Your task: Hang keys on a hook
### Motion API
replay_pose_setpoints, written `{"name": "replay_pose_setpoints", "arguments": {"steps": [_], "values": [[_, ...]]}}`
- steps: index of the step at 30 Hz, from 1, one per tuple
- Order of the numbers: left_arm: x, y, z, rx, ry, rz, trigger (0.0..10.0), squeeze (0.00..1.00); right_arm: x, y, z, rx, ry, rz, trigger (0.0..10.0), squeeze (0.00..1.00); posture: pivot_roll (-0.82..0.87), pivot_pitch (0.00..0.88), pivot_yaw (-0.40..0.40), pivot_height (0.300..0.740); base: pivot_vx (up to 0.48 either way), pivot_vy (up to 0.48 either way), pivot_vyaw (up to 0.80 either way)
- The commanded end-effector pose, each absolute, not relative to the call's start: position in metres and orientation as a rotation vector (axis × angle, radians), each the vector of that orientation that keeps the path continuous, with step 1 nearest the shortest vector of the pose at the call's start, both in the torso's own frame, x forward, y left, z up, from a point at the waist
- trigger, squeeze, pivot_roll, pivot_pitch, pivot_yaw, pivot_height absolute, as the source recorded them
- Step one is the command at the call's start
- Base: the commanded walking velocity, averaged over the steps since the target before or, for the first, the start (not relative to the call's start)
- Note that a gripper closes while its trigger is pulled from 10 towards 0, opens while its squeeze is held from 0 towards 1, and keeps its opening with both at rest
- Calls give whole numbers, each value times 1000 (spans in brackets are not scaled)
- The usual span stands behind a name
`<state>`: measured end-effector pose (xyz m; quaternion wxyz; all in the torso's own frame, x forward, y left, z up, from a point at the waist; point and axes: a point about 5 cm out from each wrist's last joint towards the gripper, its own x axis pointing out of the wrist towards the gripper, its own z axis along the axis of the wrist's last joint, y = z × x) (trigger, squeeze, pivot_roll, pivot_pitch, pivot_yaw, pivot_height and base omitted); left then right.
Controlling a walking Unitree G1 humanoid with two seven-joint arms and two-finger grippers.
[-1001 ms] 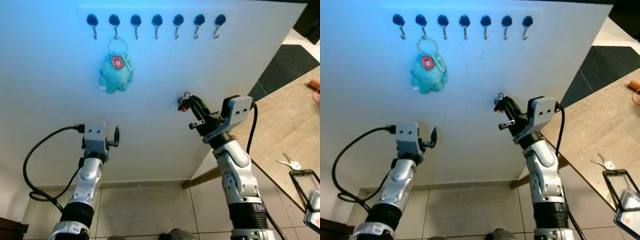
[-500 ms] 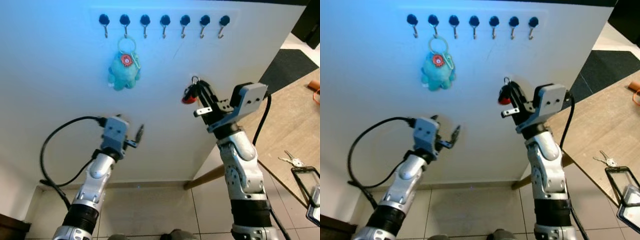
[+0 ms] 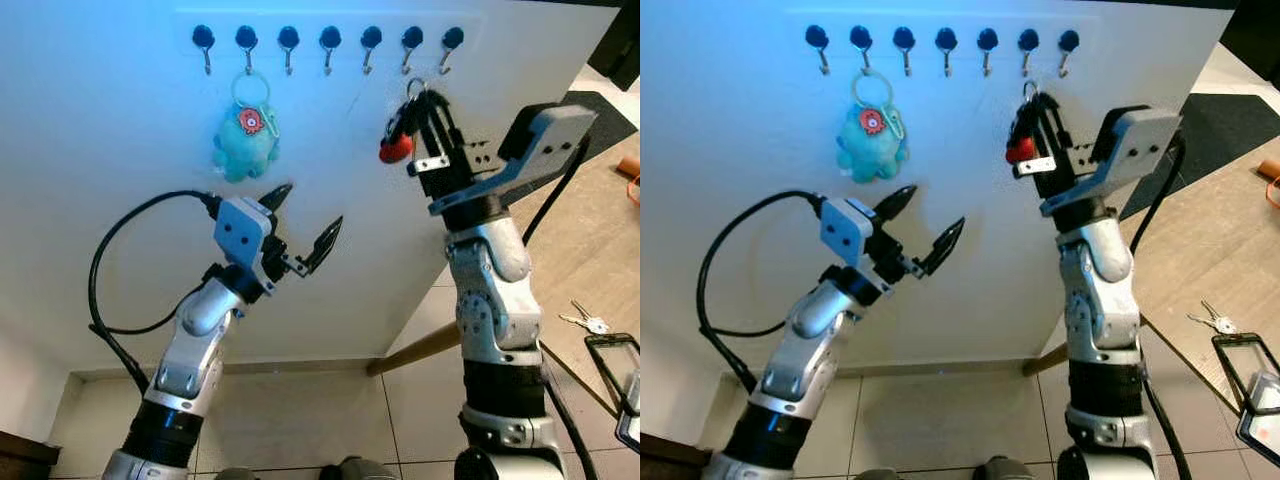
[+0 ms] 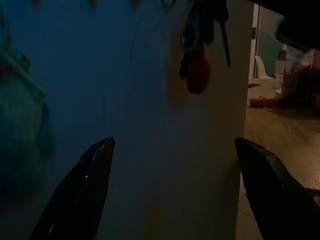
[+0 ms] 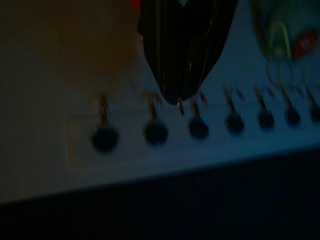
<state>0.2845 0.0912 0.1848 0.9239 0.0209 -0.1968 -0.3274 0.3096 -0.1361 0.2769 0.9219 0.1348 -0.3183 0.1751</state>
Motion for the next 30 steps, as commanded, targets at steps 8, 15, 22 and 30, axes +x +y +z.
{"name": "replay_pose_setpoints", "arguments": {"steps": [8, 15, 22, 30], "values": [[289, 82, 199, 101, -410, -662, 10000, 0, 319, -133, 281, 330, -617, 439, 10000, 0, 49, 97, -52, 740, 0, 0, 0], [290, 81, 201, 111, -414, -659, 10000, 0, 324, -126, 279, 351, -571, 492, 10000, 0, 49, 97, -52, 740, 0, 0, 0], [290, 82, 200, 116, -406, -649, 10000, 0, 329, -122, 278, 338, -547, 507, 10000, 0, 51, 98, -56, 740, 0, 0, 0], [290, 80, 200, 120, -401, -644, 10000, 0, 331, -122, 279, 315, -544, 523, 10000, 0, 51, 98, -56, 740, 0, 0, 0]]}}
